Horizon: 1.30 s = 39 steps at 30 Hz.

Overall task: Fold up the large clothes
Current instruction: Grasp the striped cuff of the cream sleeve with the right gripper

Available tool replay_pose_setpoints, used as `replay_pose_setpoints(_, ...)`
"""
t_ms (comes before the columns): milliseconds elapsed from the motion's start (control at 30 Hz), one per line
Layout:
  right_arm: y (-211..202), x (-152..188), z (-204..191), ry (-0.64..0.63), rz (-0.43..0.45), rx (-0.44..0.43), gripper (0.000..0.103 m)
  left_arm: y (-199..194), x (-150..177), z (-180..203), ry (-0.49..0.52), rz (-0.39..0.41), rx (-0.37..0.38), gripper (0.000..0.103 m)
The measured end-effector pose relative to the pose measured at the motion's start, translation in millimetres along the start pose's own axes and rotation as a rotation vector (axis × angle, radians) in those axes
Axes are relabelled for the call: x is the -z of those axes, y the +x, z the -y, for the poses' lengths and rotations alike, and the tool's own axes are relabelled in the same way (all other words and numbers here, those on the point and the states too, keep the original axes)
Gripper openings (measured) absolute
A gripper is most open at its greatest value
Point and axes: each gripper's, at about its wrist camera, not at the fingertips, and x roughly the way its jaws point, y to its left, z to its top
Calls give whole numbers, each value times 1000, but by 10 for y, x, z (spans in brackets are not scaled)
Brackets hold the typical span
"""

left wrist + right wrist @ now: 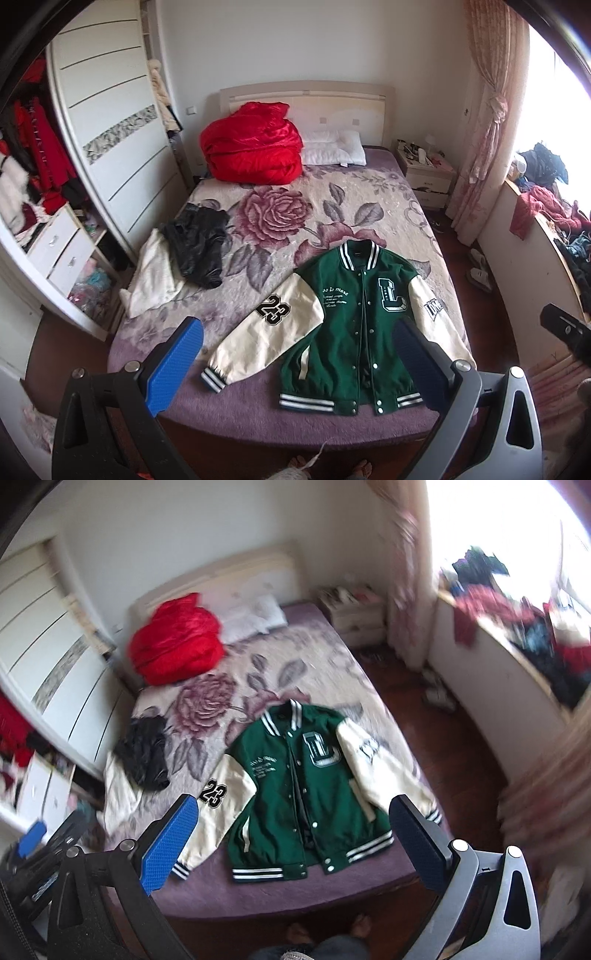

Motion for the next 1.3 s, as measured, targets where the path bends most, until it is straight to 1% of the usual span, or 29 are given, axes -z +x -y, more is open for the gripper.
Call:
replay_pose_setpoints(67, 393, -56, 245, 91, -42, 7, 103, 342, -21, 18, 24, -13, 3, 103)
replay_pose_setpoints(100, 610, -84, 381, 135, -70, 13, 101, 485, -25, 40, 34, -23, -9, 103)
replay_pose_setpoints(133, 796, -125, 500, 166, -91, 17, 97, 676, -23, 82, 50, -41, -24, 103)
replay_pose_setpoints(167, 1013, -126, 653, 199, -124, 30, 89, 863, -11, 137, 65, -60, -27, 103)
replay_pose_setpoints(233, 1474, -90, 982, 248, -190, 58, 82, 1176, 40, 219, 82, -84, -44, 103)
replay_pose_setpoints(300, 1937, -32, 1355, 310, -239, 106, 82, 1506, 106, 325, 100, -121, -52, 103)
replay_pose_setpoints(400, 2634, 118, 1994, 426, -305, 130, 82, 2030, 236, 529, 115, -186, -79, 103)
replay_pose_setpoints(500, 3343, 414, 2728, 565, -385, 125, 82, 2586, 417, 772, 133, -252, -123, 103)
replay_pose_setpoints(533, 3658, 608, 3027, 639, -419, 113, 82, 2801, 498, 871, 140, -283, -139, 103)
replay_pose_setpoints(600, 4151, 984, 3512, 770, -478, 110, 82, 3156, 640, 1028, 143, -337, -168, 103)
replay_pose_setpoints(667, 4609, 1415, 3895, 903, -517, 63, 82, 3568, 836, 1190, 131, -395, -174, 103)
replay_pose_setpoints(700, 4822, 1614, 4064, 964, -531, 36, 82, 3709, 919, 1238, 128, -417, -175, 103)
replay_pose_setpoints(733, 5006, 1795, 4186, 1027, -530, 0, 82, 3909, 1021, 1308, 122, -446, -171, 103)
replay_pose_setpoints(800, 5301, 2092, 4355, 1145, -499, -54, 82, 4212, 1189, 1435, 127, -487, -179, 103)
replay_pose_setpoints(833, 5413, 2203, 4407, 1199, -463, -89, 82, 4353, 1262, 1490, 134, -506, -185, 103)
replay_pose_setpoints(900, 5535, 2320, 4457, 1278, -401, -113, 82, 4619, 1388, 1619, 148, -538, -190, 103)
replay_pose_setpoints(933, 5623, 2341, 4499, 1322, -326, -150, 82, 4722, 1433, 1681, 160, -547, -196, 103)
replay_pose_setpoints(967, 5658, 2325, 4520, 1338, -276, -154, 82, 4809, 1460, 1740, 168, -552, -193, 103)
replay_pose_setpoints(1033, 5726, 2242, 4552, 1356, -170, -146, 82, 4967, 1464, 1833, 180, -543, -185, 103)
replay_pose_setpoints(1100, 5818, 2178, 4577, 1355, -91, -130, 82, 5083, 1480, 1922, 206, -538, -184, 103)
replay_pose_setpoints(1133, 5876, 2165, 4587, 1363, -50, -131, 79, 5158, 1474, 1972, 212, -537, -180, 103)
replay_pose_setpoints(1200, 5958, 2141, 4584, 1379, 6, -133, 59, 5286, 1467, 2030, 225, -540, -178, 103)
replay_pose_setpoints(1233, 5996, 2121, 4595, 1378, 43, -155, 31, 5341, 1459, 2058, 232, -543, -180, 103)
replay_pose_setpoints(1267, 5994, 2061, 4585, 1371, 72, -177, 24, 5387, 1439, 2076, 229, -542, -178, 103)
replay_pose_setpoints(1300, 6004, 1988, 4586, 1354, 100, -172, 23, 5418, 1412, 2086, 223, -538, -176, 103)
